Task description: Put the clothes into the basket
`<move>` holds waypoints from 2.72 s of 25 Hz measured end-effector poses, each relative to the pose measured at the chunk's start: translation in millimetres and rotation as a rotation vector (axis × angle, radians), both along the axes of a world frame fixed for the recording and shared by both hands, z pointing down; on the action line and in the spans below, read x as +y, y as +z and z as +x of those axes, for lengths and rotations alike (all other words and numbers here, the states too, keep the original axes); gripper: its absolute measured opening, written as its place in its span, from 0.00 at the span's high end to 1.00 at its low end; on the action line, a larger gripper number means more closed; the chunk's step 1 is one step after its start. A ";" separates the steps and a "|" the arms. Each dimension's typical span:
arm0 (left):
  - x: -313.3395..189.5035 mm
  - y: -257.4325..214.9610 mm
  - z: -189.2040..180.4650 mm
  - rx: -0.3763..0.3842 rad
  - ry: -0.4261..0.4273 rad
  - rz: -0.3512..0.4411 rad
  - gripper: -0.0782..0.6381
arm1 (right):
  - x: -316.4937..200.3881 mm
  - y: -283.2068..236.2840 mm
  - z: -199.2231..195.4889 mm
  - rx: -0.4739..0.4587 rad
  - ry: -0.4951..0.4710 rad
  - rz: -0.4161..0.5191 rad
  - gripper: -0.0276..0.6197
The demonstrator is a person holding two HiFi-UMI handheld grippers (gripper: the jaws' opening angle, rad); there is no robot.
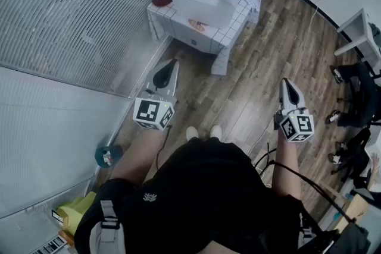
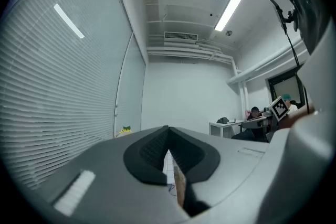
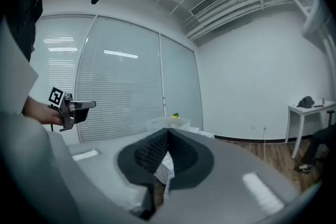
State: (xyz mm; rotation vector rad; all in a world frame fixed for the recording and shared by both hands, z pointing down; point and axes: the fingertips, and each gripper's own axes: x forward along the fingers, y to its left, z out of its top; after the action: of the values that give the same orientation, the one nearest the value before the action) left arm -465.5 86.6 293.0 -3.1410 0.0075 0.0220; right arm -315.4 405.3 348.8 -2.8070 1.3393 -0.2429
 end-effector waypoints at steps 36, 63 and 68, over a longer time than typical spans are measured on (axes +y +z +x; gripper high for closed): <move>-37.0 0.4 242.1 0.033 -0.015 -0.010 0.88 | 24.0 33.0 212.1 -0.097 0.103 0.007 0.95; -194.4 0.1 442.9 0.016 -0.210 -0.018 0.88 | -240.8 19.9 506.0 -0.037 -0.174 -0.012 0.95; -210.9 8.1 447.8 -0.016 -0.390 -0.036 0.88 | -308.0 42.0 560.3 -0.074 -0.343 -0.027 0.95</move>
State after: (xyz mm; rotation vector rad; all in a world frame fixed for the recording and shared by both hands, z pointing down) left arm -17.7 -124.4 301.1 -3.1127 0.6232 -0.0036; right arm 245.0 97.2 390.8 -2.5428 1.8035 -0.3695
